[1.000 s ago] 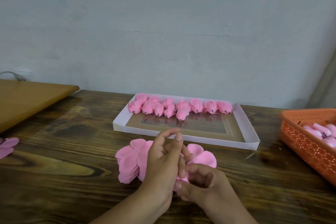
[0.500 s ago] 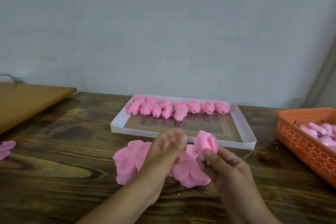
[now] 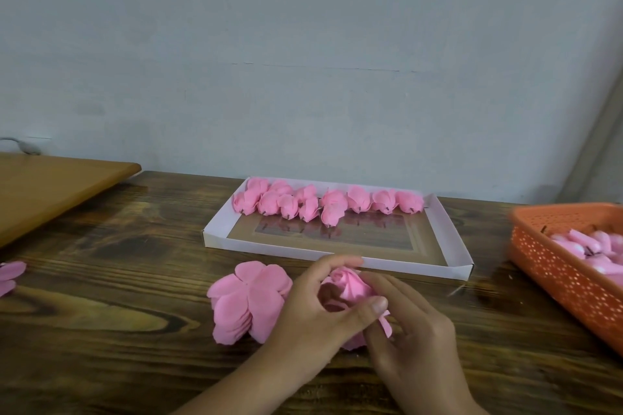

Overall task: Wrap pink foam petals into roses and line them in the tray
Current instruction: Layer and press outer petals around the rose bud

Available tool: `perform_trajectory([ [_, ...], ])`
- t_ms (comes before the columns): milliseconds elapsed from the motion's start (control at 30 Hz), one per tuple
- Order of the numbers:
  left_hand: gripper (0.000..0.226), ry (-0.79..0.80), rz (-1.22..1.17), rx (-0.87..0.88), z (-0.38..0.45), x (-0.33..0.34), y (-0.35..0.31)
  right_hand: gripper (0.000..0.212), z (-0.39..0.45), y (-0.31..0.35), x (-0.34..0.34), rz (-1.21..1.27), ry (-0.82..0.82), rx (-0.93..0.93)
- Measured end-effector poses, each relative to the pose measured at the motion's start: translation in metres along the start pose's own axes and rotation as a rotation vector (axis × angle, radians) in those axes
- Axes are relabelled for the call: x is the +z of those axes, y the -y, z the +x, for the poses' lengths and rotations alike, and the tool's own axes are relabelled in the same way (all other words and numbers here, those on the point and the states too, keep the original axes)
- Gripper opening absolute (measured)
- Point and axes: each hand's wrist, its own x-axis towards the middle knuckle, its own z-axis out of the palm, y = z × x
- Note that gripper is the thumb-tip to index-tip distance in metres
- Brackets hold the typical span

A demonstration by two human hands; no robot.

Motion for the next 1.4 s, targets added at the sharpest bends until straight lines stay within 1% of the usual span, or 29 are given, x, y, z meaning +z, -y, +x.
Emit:
perform_trajectory([
  [67,0.035,-0.025,0.017,0.041,0.001,0.000,-0.001,0.031,0.000,-0.001,0.000,-0.014,-0.010,-0.005],
  [133,0.027,-0.038,0.020,0.068,0.002,0.001,-0.001,0.034,0.002,-0.003,-0.002,0.008,0.008,0.007],
  [233,0.023,-0.052,0.051,0.101,0.004,-0.001,0.000,0.046,0.007,-0.005,-0.008,0.087,0.115,0.061],
  [300,0.018,-0.061,0.026,0.096,0.006,-0.003,0.000,0.054,0.011,-0.005,-0.013,0.138,0.192,0.122],
  [333,0.017,-0.061,0.009,0.087,0.007,-0.005,0.001,0.055,0.013,-0.005,-0.016,0.174,0.220,0.155],
  [400,0.018,-0.058,0.000,0.066,0.008,-0.007,0.001,0.052,0.016,-0.005,-0.019,0.312,0.274,0.231],
  [467,0.019,-0.051,0.003,0.044,0.008,-0.008,0.001,0.037,0.019,-0.004,-0.021,0.470,0.325,0.313],
  [500,0.018,-0.046,0.000,0.031,0.008,-0.007,0.001,0.031,0.020,-0.004,-0.021,0.508,0.341,0.349],
  [600,0.015,-0.049,-0.009,-0.008,0.008,-0.006,0.002,0.027,0.022,-0.006,-0.021,0.487,0.342,0.402],
  [667,0.016,-0.046,-0.025,-0.008,0.009,-0.007,0.002,0.031,0.022,-0.009,-0.022,0.429,0.334,0.410],
  [800,0.026,-0.021,0.000,0.020,0.009,-0.009,0.002,0.046,0.022,-0.009,-0.025,0.294,0.331,0.347],
  [900,0.032,-0.014,0.019,0.013,0.008,-0.008,0.004,0.046,0.021,-0.007,-0.025,0.197,0.366,0.305],
  [967,0.032,-0.012,0.027,-0.001,0.009,-0.008,0.004,0.041,0.021,-0.008,-0.024,0.170,0.377,0.315],
  [1033,0.026,0.012,0.049,0.004,0.010,-0.009,0.004,0.037,0.021,-0.009,-0.023,0.218,0.341,0.362],
  [1133,0.017,0.029,0.105,0.022,0.010,-0.009,0.003,0.030,0.021,-0.009,-0.023,0.379,0.289,0.471],
  [1233,0.026,0.015,0.129,-0.002,0.010,-0.009,0.003,0.022,0.023,-0.008,-0.024,0.520,0.309,0.530],
  [1333,0.017,0.012,0.107,-0.023,0.010,-0.010,0.001,0.020,0.025,-0.006,-0.025,0.556,0.331,0.547],
  [1400,0.022,-0.003,0.103,-0.042,0.011,-0.012,0.001,0.021,0.024,-0.006,-0.025,0.527,0.339,0.556],
])
